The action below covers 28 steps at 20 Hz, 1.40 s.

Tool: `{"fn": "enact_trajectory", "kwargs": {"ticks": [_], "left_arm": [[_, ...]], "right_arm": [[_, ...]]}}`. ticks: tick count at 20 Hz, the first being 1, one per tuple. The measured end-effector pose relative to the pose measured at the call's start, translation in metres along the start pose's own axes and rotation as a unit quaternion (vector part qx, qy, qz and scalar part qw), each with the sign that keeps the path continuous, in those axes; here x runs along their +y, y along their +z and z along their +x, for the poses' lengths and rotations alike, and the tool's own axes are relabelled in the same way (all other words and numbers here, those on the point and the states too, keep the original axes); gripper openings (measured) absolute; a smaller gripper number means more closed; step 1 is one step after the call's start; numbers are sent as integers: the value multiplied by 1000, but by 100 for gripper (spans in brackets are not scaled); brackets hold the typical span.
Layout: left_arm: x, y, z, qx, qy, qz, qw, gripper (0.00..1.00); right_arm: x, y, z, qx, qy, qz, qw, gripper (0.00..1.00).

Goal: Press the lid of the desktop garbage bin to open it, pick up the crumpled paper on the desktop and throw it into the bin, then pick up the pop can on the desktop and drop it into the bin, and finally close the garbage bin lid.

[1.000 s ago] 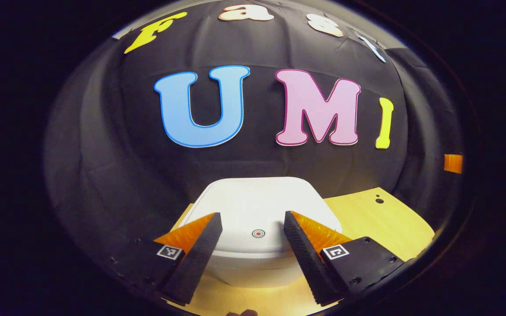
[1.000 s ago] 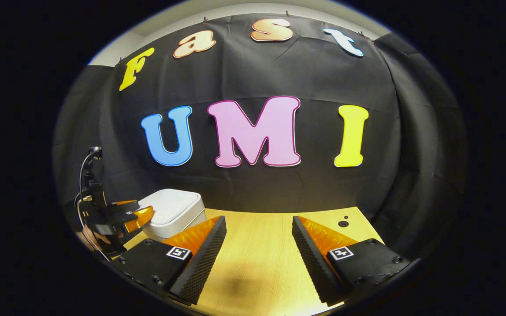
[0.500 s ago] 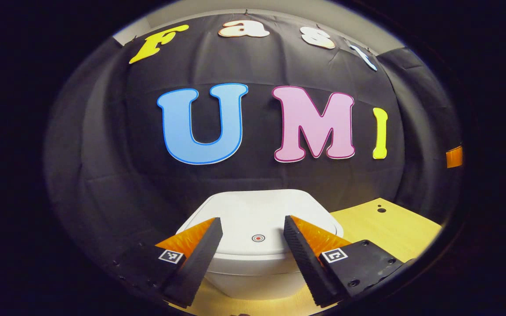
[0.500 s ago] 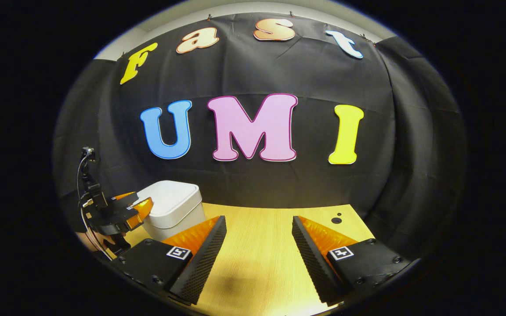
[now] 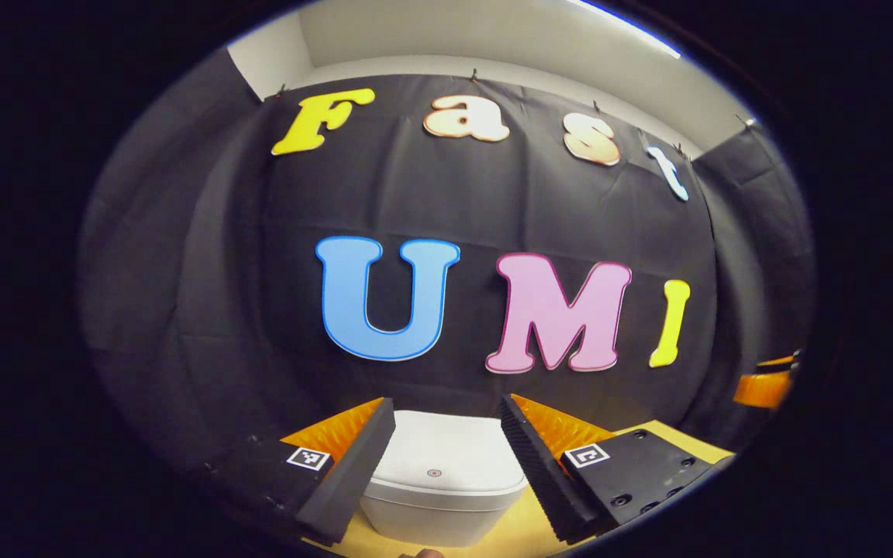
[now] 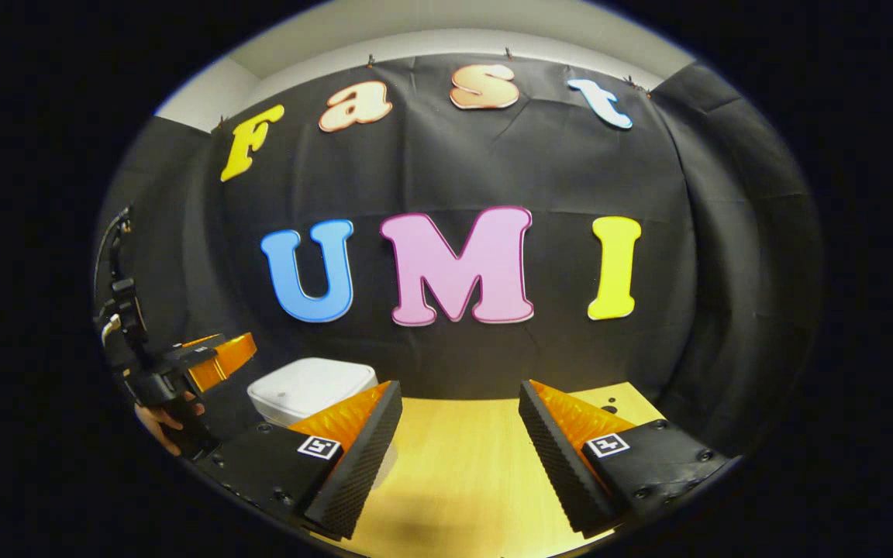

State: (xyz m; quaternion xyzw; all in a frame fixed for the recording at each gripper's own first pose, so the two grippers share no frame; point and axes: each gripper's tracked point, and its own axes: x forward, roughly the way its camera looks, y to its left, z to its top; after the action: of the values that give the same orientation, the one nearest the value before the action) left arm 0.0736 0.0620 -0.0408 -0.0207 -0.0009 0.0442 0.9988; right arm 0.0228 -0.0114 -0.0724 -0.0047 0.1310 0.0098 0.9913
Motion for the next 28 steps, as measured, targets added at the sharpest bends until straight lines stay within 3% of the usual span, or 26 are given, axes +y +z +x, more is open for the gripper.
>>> {"fn": "enact_trajectory", "kwargs": {"ticks": [4,11,18,28], "left_arm": [[-18,25,-46,-39,-2,-19,999,95],[-34,-6,-84,-3,-34,14,999,95],[-13,-29,-93,31,-16,2,999,95],[-19,-33,-86,32,-33,1,999,95]], "right_arm": [[38,12,-13,-47,20,-35,998,98],[65,-15,-39,-47,36,-39,997,99],[61,-24,-51,-36,20,-24,999,98],[64,-28,-46,-23,14,-29,999,98]]}}
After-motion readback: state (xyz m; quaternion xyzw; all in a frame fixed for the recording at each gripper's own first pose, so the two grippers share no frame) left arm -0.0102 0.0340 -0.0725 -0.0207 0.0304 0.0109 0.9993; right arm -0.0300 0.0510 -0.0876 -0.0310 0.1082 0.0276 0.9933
